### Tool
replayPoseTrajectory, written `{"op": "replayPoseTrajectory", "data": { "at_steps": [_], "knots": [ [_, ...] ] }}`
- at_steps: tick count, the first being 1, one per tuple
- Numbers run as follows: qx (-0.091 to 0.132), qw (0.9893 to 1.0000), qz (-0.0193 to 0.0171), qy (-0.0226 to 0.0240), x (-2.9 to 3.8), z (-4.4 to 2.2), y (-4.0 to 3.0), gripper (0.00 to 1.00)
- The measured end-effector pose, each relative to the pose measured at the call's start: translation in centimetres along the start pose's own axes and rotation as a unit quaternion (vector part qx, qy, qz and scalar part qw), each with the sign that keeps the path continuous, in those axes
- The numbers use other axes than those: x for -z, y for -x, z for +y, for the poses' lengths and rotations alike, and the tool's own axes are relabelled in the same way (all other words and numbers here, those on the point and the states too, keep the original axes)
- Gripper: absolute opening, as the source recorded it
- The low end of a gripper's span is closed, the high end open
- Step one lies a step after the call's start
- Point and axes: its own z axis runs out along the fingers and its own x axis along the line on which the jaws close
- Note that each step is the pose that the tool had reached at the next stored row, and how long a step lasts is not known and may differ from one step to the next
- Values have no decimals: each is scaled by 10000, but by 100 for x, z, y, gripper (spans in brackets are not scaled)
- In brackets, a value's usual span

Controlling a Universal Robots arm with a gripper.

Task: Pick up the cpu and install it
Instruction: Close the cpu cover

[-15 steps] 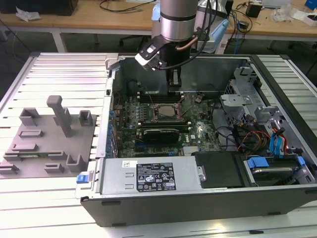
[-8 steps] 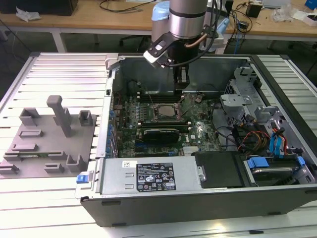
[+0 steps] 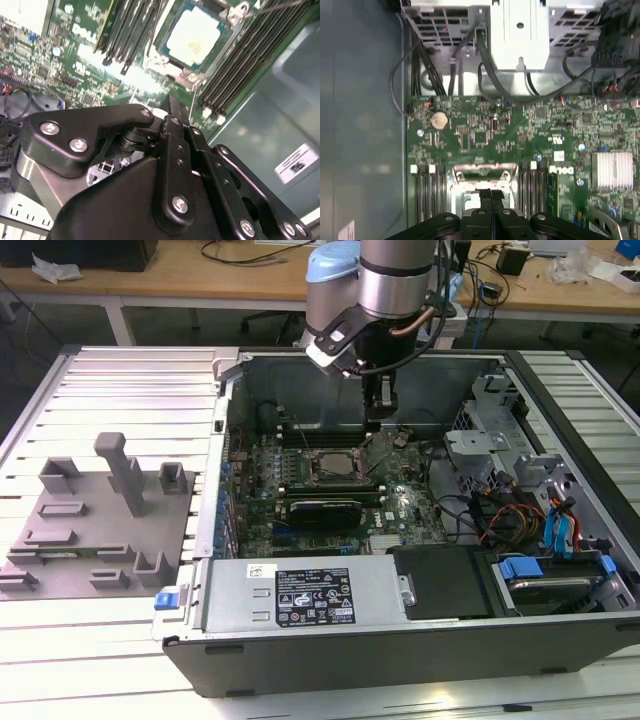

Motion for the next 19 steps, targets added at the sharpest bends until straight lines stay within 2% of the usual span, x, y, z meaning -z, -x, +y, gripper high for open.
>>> {"op": "replayPoseTrajectory", "data": {
  "at_steps": [5,8,10,13,18,19],
  "knots": [
    [0,10000,-1,-12,-8,199,-3,11],
    [1,10000,-1,-45,-22,427,-8,11],
    [3,10000,-1,-79,-47,496,-10,11],
    [4,9999,-3,-103,-104,534,-12,11],
    [4,9999,-3,-132,-205,551,-11,11],
    [5,9999,-4,-153,-236,554,-10,11]
  ]
}}
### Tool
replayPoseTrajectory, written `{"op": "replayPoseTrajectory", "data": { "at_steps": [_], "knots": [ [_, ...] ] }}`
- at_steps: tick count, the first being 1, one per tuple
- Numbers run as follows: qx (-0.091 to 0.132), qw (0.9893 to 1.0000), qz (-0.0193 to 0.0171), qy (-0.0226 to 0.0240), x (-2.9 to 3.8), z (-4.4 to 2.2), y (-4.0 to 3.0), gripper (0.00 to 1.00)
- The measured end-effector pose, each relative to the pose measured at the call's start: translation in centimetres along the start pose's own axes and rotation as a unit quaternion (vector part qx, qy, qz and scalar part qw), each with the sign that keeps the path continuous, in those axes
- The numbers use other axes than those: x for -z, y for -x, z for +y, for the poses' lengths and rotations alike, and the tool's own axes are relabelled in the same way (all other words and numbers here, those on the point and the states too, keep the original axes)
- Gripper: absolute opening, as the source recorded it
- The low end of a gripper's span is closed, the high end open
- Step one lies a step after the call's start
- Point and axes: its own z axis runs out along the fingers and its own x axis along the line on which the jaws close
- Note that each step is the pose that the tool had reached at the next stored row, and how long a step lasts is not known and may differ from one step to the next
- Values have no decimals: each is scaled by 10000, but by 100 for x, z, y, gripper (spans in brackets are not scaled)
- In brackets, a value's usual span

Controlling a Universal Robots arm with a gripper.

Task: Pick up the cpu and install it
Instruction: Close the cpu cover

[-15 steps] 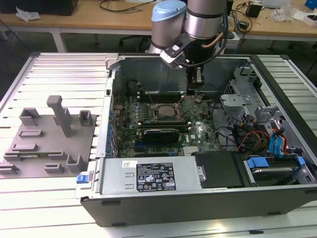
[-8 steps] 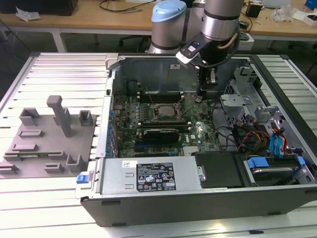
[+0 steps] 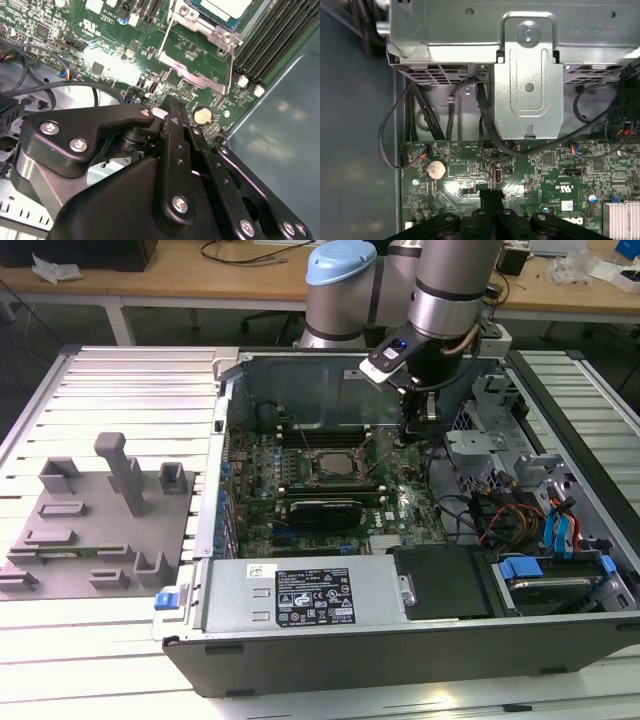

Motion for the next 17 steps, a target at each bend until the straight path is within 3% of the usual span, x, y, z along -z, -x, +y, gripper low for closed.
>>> {"op": "replayPoseTrajectory", "data": {
  "at_steps": [9,12,17],
  "knots": [
    [0,10000,1,-1,-2,-27,0,11],
    [0,10000,1,-1,-2,-78,1,11],
    [1,10000,0,-1,-1,-261,4,11]
  ]
}}
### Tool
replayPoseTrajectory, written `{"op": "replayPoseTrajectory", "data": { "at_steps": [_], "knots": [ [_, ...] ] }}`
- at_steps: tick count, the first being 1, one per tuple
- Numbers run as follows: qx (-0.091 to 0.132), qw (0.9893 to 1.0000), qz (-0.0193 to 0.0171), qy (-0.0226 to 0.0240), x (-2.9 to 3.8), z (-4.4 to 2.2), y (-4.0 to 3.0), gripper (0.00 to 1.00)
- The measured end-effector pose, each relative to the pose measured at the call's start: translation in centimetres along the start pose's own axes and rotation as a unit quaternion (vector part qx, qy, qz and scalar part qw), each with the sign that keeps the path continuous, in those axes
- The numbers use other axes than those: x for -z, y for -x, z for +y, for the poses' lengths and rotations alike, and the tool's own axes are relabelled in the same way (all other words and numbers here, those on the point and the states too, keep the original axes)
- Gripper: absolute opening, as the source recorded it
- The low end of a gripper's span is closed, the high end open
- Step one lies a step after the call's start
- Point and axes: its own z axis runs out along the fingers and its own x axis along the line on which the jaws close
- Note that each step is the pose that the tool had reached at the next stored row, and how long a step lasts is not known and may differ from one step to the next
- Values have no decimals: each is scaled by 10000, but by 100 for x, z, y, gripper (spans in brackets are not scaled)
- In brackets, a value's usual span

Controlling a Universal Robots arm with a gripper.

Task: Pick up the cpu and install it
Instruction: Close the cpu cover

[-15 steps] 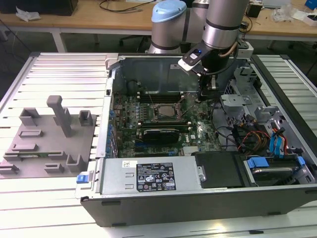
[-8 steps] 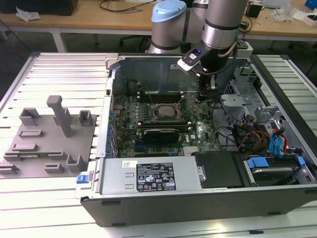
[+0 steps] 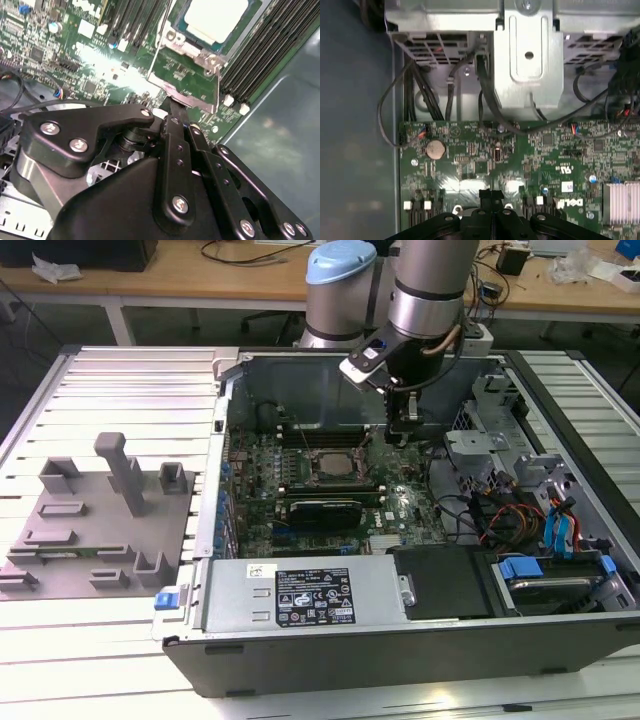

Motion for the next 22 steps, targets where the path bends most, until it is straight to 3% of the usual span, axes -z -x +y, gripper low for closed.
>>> {"op": "replayPoseTrajectory", "data": {
  "at_steps": [6,10,15,17,19,21,22],
  "knots": [
    [0,10000,0,2,1,-168,3,11],
    [-1,10000,0,7,1,-346,6,11],
    [0,10000,0,7,1,-356,6,11],
    [1,10000,-2,-67,1,-356,6,11],
    [2,10000,-2,-70,0,-357,7,11],
    [2,10000,0,-69,-9,-373,6,11],
    [1,10000,-1,-70,-22,-423,8,11]
  ]
}}
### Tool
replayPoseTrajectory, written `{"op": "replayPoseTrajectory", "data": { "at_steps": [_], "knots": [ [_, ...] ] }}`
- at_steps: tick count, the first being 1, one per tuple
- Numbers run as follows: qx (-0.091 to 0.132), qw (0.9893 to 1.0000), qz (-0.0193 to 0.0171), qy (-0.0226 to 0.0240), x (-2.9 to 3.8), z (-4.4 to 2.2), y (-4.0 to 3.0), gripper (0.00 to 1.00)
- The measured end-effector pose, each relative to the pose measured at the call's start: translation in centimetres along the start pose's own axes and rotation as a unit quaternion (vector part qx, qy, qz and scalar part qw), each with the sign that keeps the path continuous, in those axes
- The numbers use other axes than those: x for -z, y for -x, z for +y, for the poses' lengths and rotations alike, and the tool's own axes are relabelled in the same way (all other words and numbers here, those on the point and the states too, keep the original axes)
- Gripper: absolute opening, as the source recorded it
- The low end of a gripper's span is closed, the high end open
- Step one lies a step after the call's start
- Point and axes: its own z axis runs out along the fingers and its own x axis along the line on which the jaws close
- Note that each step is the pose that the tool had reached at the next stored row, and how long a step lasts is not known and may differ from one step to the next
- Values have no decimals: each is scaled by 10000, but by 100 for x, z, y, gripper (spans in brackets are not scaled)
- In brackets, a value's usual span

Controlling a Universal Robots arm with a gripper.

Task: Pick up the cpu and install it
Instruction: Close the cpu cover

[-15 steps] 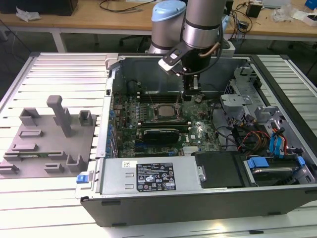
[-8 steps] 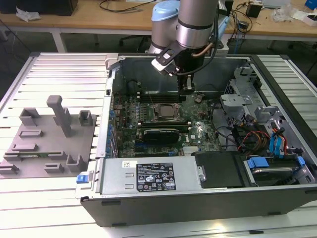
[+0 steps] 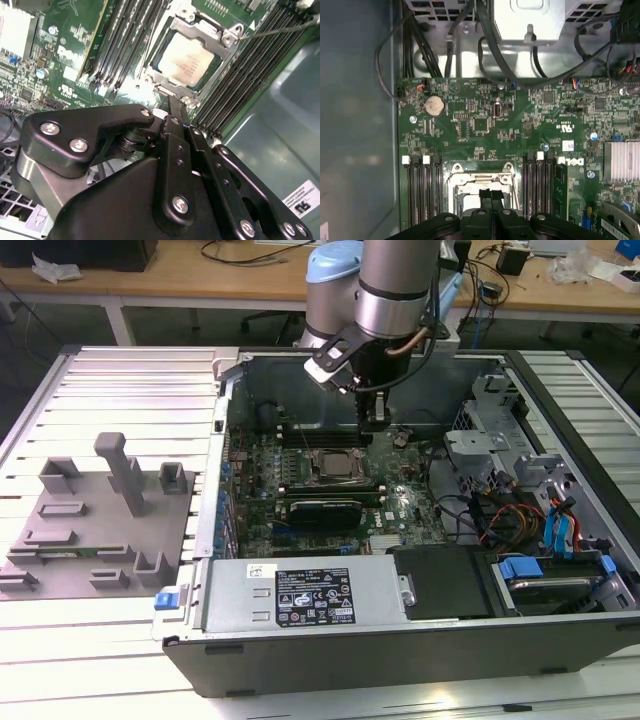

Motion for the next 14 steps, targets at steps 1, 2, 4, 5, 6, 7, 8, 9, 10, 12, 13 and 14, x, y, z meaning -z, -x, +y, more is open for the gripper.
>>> {"op": "replayPoseTrajectory", "data": {
  "at_steps": [1,2,4,5,6,7,8,9,10,12,13,14],
  "knots": [
    [1,10000,1,1,-27,-39,5,11],
    [0,10000,0,0,-50,-55,18,11],
    [1,10000,-1,0,-71,-73,36,11],
    [0,10000,0,0,-87,-94,48,11],
    [0,10000,2,1,-98,-114,53,11],
    [1,10000,4,0,-111,-149,59,11],
    [1,10000,5,0,-125,-192,64,11],
    [0,10000,5,0,-129,-204,65,11],
    [0,10000,4,0,-129,-206,65,11],
    [1,10000,5,0,-129,-206,65,11],
    [1,10000,5,0,-129,-206,65,11],
    [11,10000,5,0,-129,-206,65,11]
  ]
}}
